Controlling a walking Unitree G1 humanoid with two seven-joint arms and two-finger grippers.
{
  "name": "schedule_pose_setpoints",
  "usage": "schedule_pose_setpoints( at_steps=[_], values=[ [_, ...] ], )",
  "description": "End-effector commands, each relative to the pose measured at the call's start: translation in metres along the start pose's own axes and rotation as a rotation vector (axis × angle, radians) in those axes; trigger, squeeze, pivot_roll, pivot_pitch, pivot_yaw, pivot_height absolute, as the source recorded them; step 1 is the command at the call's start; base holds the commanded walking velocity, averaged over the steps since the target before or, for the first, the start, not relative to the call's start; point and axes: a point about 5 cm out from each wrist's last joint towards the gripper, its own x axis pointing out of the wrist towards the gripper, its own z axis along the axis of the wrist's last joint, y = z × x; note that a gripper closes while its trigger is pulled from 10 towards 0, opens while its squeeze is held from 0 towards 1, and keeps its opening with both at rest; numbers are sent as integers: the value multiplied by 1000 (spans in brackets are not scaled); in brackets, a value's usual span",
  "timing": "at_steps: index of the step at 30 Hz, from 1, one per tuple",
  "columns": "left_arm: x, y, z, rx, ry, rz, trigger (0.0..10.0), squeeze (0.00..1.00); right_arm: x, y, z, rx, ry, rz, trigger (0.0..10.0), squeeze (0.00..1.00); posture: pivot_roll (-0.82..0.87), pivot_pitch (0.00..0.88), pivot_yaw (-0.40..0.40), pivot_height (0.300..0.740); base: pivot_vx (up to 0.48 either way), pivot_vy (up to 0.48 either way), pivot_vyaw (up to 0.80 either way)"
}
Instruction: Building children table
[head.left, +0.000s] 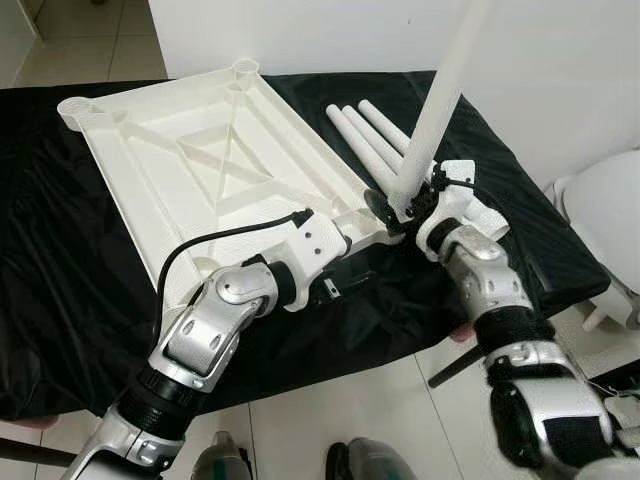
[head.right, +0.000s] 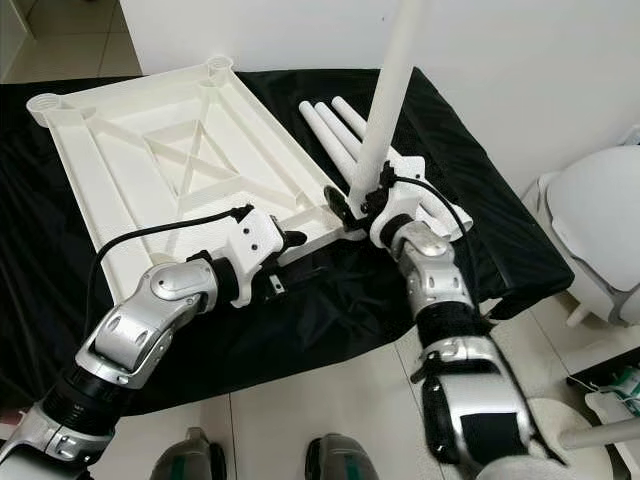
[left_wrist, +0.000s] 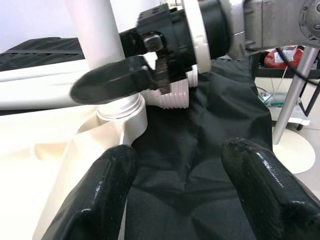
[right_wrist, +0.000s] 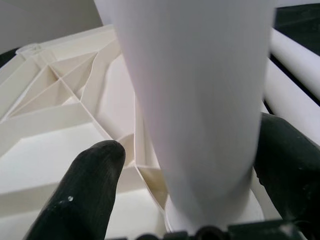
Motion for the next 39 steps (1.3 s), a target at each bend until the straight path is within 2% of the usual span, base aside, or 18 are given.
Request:
schedule_pose_setpoints(
  at_steps=[1, 4, 12, 13, 14, 15, 17, 18, 30, 31, 32, 33, 39],
  values=[
    [1, 2, -1, 1, 12, 11, 10000, 0, 2, 0, -5, -31, 32, 32, 10000, 0, -34, 0, -50, 740, 0, 0, 0],
    [1, 4, -1, 5, 13, 17, 10000, 0, 3, -7, -6, -74, 60, 45, 10000, 0, -30, 0, -51, 740, 0, 0, 0],
    [1, 6, 0, 8, 10, 24, 10000, 0, 8, -7, -2, -117, 50, 70, 10000, 0, -25, 0, -54, 740, 0, 0, 0],
    [1, 6, 1, 9, 10, 24, 10000, 0, 9, -8, -1, -128, 54, 62, 9373, 0, -24, 0, -53, 740, 0, 0, 0],
    [1, 6, 1, 9, 10, 24, 10000, 0, 9, -9, -1, -136, 57, 56, 9373, 0, -24, 0, -53, 740, 0, 0, 0],
    [1, 5, 1, 10, 10, 24, 10000, 0, 9, -9, -1, -145, 66, 56, 3608, 0, -23, 0, -52, 740, 0, 0, 0],
    [0, 5, 1, 10, 10, 23, 10000, 0, 10, -10, -2, -152, 72, 57, 3608, 0, -23, 0, -52, 740, 0, 0, 0],
    [0, 5, 1, 10, 11, 24, 10000, 0, 9, -10, -3, -149, 75, 57, 0, 0, -19, 0, -52, 740, 0, 0, 0],
    [-2, 4, 0, 5, 16, 24, 10000, 0, 0, -8, -20, -101, 106, 100, 0, 0, -16, 0, -53, 740, 0, 0, 0],
    [-2, 3, -1, 3, 16, 23, 10000, 0, -1, -5, -21, -74, 101, 130, 3294, 0, -15, 0, -53, 740, 0, 0, 0],
    [-2, 3, -1, 2, 17, 23, 10000, 0, -2, -4, -22, -56, 97, 151, 3294, 0, -15, 0, -53, 740, 0, 0, 0],
    [-3, 2, -1, 1, 18, 22, 10000, 0, -1, -2, -20, -20, 78, 158, 10000, 0, -16, 0, -54, 740, 0, 0, 0],
    [-4, 1, -2, -1, 20, 20, 10000, 0, 2, 0, -15, 37, 39, 130, 10000, 0, -17, 0, -53, 740, 0, 0, 0]
  ],
)
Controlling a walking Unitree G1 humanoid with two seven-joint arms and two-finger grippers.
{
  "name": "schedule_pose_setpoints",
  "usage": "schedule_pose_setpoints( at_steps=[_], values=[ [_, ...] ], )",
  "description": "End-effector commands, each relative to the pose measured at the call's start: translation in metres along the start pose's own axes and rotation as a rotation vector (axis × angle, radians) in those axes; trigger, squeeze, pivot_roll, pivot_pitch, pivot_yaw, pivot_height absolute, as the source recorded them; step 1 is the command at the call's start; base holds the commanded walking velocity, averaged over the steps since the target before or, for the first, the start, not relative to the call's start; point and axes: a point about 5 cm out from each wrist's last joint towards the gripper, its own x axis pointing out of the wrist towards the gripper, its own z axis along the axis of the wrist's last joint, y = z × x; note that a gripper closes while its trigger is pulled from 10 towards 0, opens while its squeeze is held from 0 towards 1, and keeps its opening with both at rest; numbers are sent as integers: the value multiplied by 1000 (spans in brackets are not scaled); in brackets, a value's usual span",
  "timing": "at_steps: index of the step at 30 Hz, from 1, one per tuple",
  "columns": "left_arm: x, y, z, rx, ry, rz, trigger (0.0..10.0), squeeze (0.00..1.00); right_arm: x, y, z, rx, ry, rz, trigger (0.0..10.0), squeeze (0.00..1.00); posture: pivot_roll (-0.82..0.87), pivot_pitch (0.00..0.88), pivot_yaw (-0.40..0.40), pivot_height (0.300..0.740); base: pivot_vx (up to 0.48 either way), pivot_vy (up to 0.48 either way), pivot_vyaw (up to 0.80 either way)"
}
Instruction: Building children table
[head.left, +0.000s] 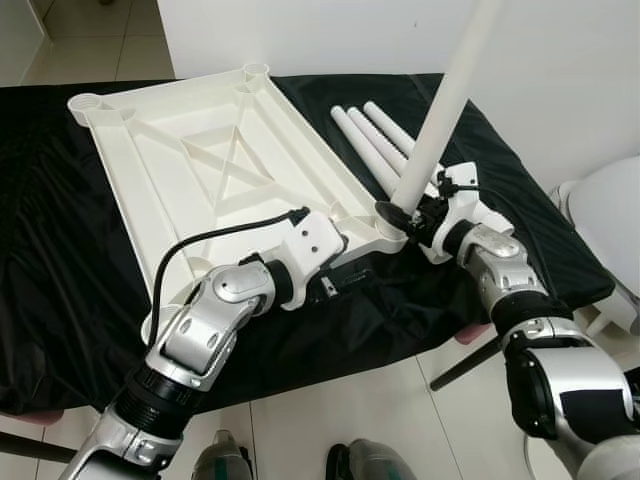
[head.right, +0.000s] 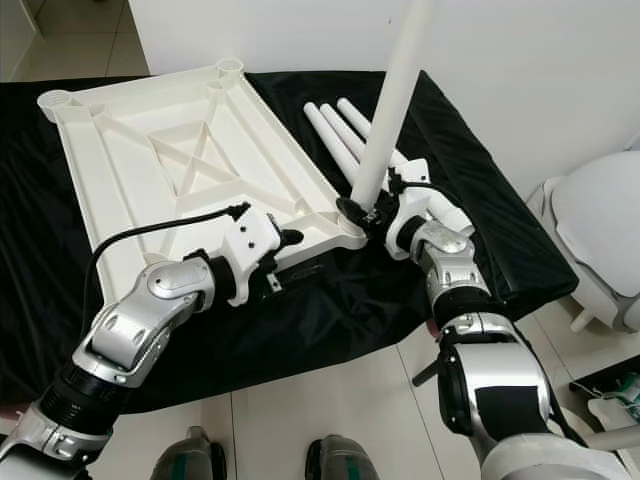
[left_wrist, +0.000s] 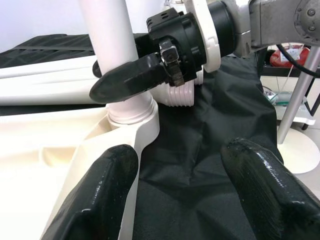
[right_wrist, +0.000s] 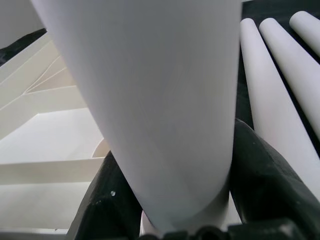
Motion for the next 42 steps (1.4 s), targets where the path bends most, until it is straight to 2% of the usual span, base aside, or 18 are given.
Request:
schedule_pose_setpoints(
  at_steps=[1, 4, 5, 6, 8, 9, 10, 12, 16, 18, 25, 26, 27, 32, 42],
  values=[
    [-1, -2, -1, 1, 11, 6, 10000, 0, 6, 10, -3, 96, -18, -22, 10000, 0, -20, 0, -50, 740, 0, 0, 0],
    [0, -4, -2, -2, 13, -3, 10000, 0, 17, 20, 5, 145, -56, -133, 10000, 0, -22, 0, -49, 740, 0, 0, 0],
    [0, -5, -2, -2, 15, -9, 10000, 0, 23, 23, 8, 173, -62, -271, 10000, 0, -24, 0, -48, 740, 0, 0, 0],
    [0, -5, -2, -2, 15, -9, 10000, 0, 23, 23, 8, 173, -62, -271, 10000, 0, -24, 0, -48, 740, 0, 0, 0],
    [1, -6, -2, -3, 16, -12, 10000, 0, 26, 23, 9, 235, -58, -438, 10000, 0, -26, 0, -49, 740, 0, 0, 0],
    [1, -6, -2, -3, 16, -12, 10000, 0, 26, 23, 9, 235, -58, -438, 10000, 0, -26, 0, -49, 740, 0, 0, 0],
    [1, -7, -3, -3, 16, -15, 10000, 0, 25, 25, 9, 236, -65, -545, 10000, 0, -27, 0, -50, 740, 0, 0, 0],
    [2, -8, -2, -4, 15, -19, 10000, 0, 27, 35, 10, 258, -82, -663, 10000, 0, -27, 0, -51, 740, 0, 0, 0],
    [3, -9, -2, -5, 14, -21, 10000, 0, 30, 45, 10, 276, -88, -700, 10000, 0, -25, 0, -54, 740, 0, 0, 0],
    [3, -9, -2, -3, 13, -22, 10000, 0, 32, 56, 20, 237, -106, -708, 10000, 0, -21, 0, -56, 740, 0, 0, 0],
    [3, -9, -3, -3, 16, -17, 10000, 0, 31, 56, 24, 219, -92, -722, 10000, 0, -20, 0, -66, 740, 0, 0, 0],
    [3, -9, -3, -3, 16, -16, 10000, 0, 31, 58, 24, 219, -91, -718, 10000, 188, -20, 0, -66, 740, 0, 0, 0],
    [3, -9, -3, -3, 15, -15, 10000, 0, 31, 61, 24, 229, -94, -701, 10000, 1000, -20, 0, -68, 740, 0, 0, 0],
    [3, -9, -3, -6, 14, -14, 10000, 0, 29, 66, 25, 245, -112, -652, 10000, 1000, -20, 0, -68, 740, 0, 0, 0],
    [3, -9, -3, -6, 15, -14, 10000, 0, 25, 61, 21, 245, -101, -562, 10000, 1000, -22, 0, -67, 740, 0, 0, 0]
  ],
)
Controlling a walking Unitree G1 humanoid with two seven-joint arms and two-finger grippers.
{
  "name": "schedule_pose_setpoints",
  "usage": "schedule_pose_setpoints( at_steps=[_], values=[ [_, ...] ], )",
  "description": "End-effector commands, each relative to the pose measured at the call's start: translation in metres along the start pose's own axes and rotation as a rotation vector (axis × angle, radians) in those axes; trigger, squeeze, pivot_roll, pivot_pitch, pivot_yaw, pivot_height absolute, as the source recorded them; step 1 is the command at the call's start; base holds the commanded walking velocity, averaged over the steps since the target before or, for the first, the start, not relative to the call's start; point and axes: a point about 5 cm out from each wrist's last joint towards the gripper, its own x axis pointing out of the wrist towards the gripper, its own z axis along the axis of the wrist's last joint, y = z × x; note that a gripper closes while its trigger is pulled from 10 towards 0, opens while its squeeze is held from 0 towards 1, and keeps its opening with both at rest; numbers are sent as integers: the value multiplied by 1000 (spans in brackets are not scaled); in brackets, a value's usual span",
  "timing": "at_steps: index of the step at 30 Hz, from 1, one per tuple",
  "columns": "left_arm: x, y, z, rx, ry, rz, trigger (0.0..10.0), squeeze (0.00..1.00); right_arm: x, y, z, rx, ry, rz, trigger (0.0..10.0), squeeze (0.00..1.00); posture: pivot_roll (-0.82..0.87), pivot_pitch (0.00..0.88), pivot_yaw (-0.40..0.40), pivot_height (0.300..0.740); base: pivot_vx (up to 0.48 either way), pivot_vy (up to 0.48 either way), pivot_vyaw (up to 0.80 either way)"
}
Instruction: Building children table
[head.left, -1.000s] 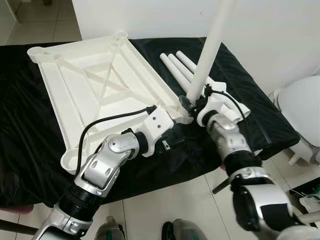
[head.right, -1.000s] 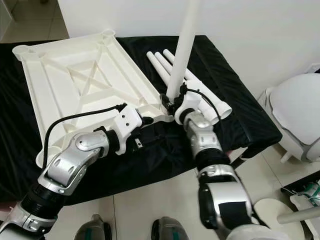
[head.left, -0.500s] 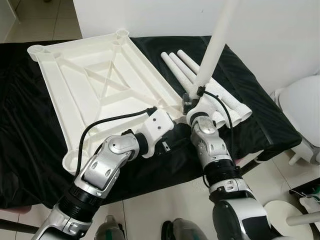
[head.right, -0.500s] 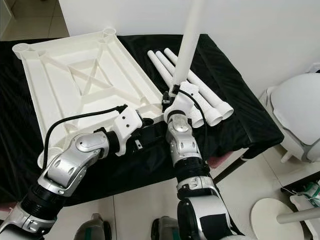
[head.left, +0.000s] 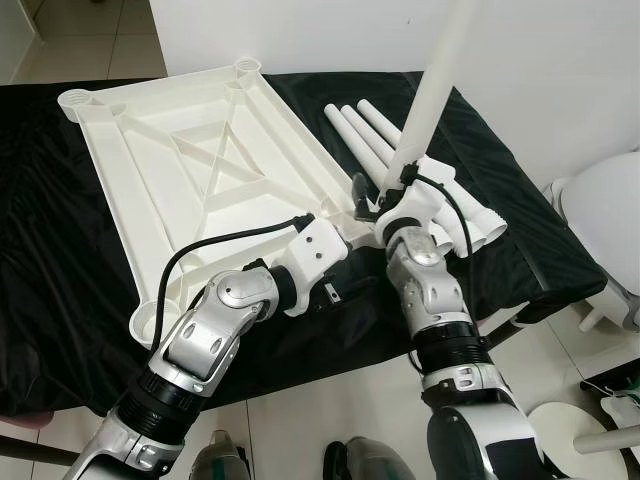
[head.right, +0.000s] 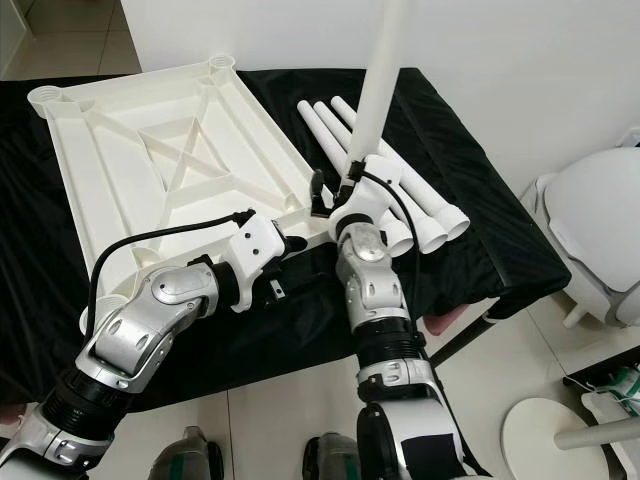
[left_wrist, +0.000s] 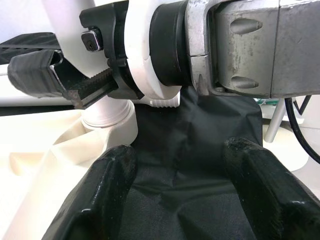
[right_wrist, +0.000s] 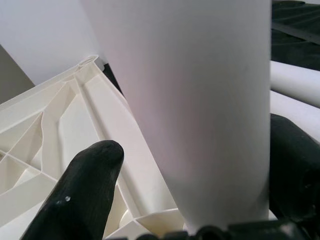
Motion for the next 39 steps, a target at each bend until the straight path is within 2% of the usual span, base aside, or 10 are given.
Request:
schedule_pose_setpoints(
  at_steps=[1, 5, 6, 10, 13, 19, 21, 23, 26, 39],
  values=[
    [1, -3, -2, 2, 9, 6, 10000, 0, -1, 0, -4, 5, 21, 11, 10000, 1000, -22, 0, -67, 740, 0, 0, 0],
    [1, -3, -2, 3, 10, 5, 10000, 0, -1, -4, -6, -15, 34, 38, 10000, 1000, -22, 0, -67, 740, 0, 0, 0],
    [1, -3, -2, 3, 10, 5, 10000, 0, -1, -12, -7, -40, 37, 40, 10000, 0, -27, 0, -64, 740, 0, 0, 0],
    [0, -2, -1, 2, 9, 5, 10000, 0, 0, -23, -8, -57, 43, 26, 10000, 0, -27, 0, -63, 740, 0, 0, 0],
    [0, -1, -1, 2, 8, 8, 10000, 0, 1, -34, -7, -94, 36, 100, 10000, 0, -27, 0, -58, 740, 0, 0, 0],
    [0, 0, 0, 3, 7, 9, 10000, 0, 2, -37, -8, -122, 44, 174, 10000, 0, -25, 0, -56, 740, 0, 0, 0],
    [-1, 0, 0, 4, 7, 11, 10000, 0, 1, -41, -10, -150, 61, 256, 10000, 0, -24, 0, -56, 740, 0, 0, 0],
    [-2, 2, 0, 4, 9, 18, 10000, 0, 1, -63, -11, -223, 98, 376, 10000, 0, -23, 0, -49, 740, 0, 0, 0],
    [-2, 3, 1, 5, 9, 20, 10000, 0, 3, -70, -10, -257, 112, 416, 10000, 0, -22, 0, -48, 740, 0, 0, 0],
    [-4, 6, 2, 12, 9, 32, 10000, 0, 17, -75, 1, -368, 134, 506, 9647, 0, -2, 0, -53, 740, 0, 0, 0]
  ],
)
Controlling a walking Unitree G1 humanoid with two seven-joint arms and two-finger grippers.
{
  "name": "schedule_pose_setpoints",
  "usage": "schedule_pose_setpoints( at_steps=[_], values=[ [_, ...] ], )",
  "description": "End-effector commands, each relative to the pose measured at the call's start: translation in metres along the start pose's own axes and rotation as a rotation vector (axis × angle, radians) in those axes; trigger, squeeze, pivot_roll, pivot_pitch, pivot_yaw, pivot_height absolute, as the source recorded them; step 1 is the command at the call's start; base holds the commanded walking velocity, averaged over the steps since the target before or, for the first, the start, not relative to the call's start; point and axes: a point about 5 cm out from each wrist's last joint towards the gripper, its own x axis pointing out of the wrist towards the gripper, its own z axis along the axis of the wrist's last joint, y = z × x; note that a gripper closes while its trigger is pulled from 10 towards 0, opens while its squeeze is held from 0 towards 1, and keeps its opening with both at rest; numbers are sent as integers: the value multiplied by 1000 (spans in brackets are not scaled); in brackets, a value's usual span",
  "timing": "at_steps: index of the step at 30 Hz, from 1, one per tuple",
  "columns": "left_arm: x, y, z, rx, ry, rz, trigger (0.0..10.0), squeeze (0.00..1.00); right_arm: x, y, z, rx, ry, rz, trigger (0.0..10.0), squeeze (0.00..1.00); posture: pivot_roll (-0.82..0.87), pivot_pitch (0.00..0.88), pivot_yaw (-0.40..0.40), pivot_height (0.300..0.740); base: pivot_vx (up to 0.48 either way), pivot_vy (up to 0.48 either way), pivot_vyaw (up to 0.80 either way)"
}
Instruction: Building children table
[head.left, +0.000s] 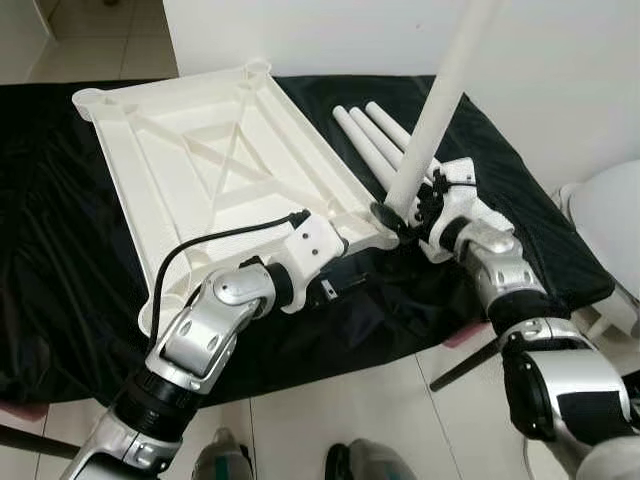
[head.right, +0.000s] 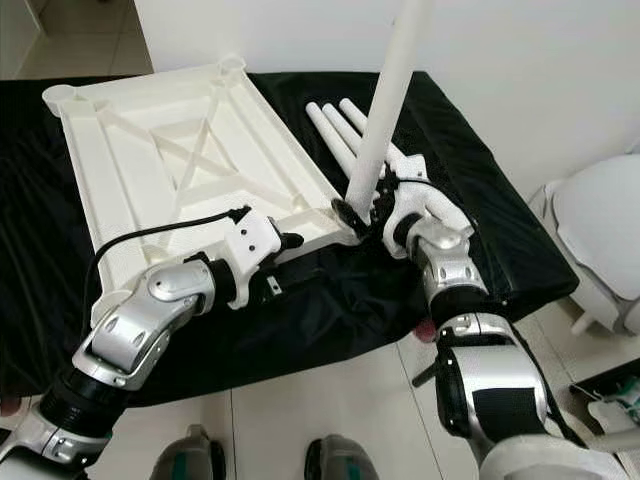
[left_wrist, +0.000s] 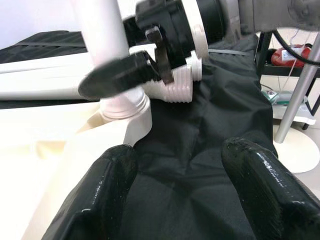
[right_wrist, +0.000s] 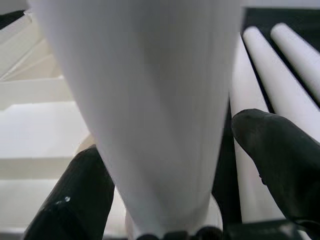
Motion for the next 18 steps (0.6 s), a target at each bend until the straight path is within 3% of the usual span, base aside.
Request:
schedule_pose_setpoints(
  at_steps=[1, 2, 3, 4, 6, 18],
  values=[
    [-1, 1, 1, 8, 5, 16, 10000, 0, -2, -1, -4, -14, 18, 26, 9647, 0, -2, 0, -53, 740, 0, 0, 0],
    [-1, 1, 1, 8, 5, 16, 10000, 0, -2, -1, -4, -14, 18, 26, 9647, 0, -2, 0, -53, 740, 0, 0, 0],
    [-1, 1, 1, 9, 6, 16, 10000, 0, -1, -1, -3, -17, 12, 42, 4039, 0, -2, 0, -53, 740, 0, 0, 0],
    [-1, 1, 1, 9, 6, 16, 10000, 0, -1, -1, -3, -17, 12, 42, 4039, 0, -2, 0, -53, 740, 0, 0, 0],
    [-1, 1, 1, 9, 7, 15, 10000, 0, 0, 1, -5, -24, 19, 68, 0, 0, -3, 0, -53, 740, 0, 0, 0],
    [-1, 0, 1, 6, 6, 14, 10000, 0, -7, 6, -23, 36, 43, 98, 0, 0, -9, 0, -57, 740, 0, 0, 0]
  ],
)
